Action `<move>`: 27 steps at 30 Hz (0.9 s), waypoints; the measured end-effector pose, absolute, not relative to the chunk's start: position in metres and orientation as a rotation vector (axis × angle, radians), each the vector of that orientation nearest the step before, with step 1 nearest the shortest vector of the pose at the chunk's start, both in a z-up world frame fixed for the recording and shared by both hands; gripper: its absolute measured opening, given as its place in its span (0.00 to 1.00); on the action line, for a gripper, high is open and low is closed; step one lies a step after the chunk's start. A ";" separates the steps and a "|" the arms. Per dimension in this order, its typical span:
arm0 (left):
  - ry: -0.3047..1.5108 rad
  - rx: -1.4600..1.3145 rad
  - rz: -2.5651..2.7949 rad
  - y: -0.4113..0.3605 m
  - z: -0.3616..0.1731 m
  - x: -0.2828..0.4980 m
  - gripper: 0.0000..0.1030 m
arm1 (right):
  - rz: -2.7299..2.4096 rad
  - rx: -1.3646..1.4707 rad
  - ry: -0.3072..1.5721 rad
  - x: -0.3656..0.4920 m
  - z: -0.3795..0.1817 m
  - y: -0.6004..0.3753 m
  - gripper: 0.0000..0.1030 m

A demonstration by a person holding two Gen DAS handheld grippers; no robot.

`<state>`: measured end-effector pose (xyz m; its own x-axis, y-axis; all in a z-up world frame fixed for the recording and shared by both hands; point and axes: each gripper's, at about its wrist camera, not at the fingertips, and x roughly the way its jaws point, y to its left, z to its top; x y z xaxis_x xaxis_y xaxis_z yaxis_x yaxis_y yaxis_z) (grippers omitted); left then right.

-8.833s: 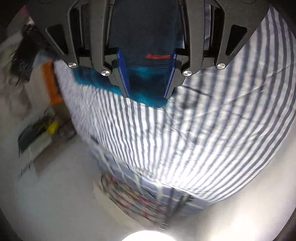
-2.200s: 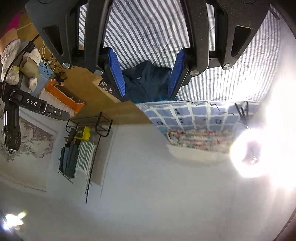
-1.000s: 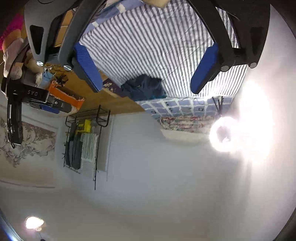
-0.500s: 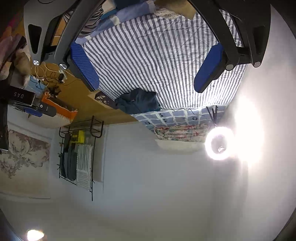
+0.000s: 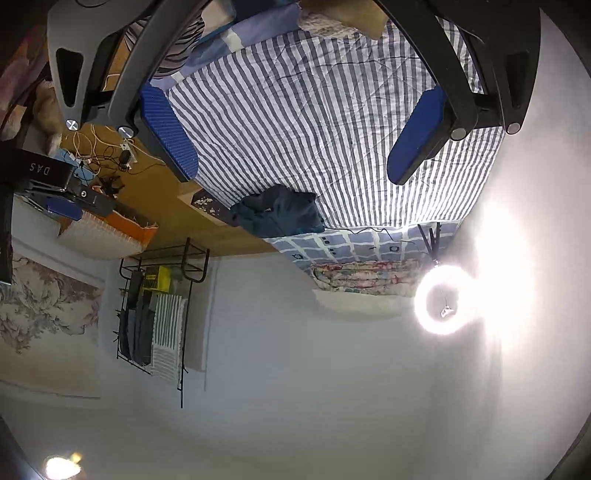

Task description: Fold large clothes

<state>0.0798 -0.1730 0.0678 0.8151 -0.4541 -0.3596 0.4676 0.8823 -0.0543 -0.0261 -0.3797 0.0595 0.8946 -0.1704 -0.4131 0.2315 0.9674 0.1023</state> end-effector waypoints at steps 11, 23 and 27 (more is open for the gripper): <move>0.453 0.023 -0.499 -0.180 0.047 0.110 1.00 | -0.240 0.138 0.450 -0.006 0.044 -0.380 1.00; 0.494 0.039 -0.483 -0.188 0.026 0.129 1.00 | -0.252 0.143 0.478 0.005 0.030 -0.381 1.00; 0.504 0.044 -0.469 -0.189 0.018 0.131 1.00 | -0.255 0.140 0.487 0.006 0.025 -0.380 1.00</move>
<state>0.1309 -0.1888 0.0183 0.7723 -0.4220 -0.4749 0.4435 0.8933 -0.0727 0.0056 -0.3802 0.0251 0.8529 -0.2084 -0.4787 0.2745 0.9589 0.0717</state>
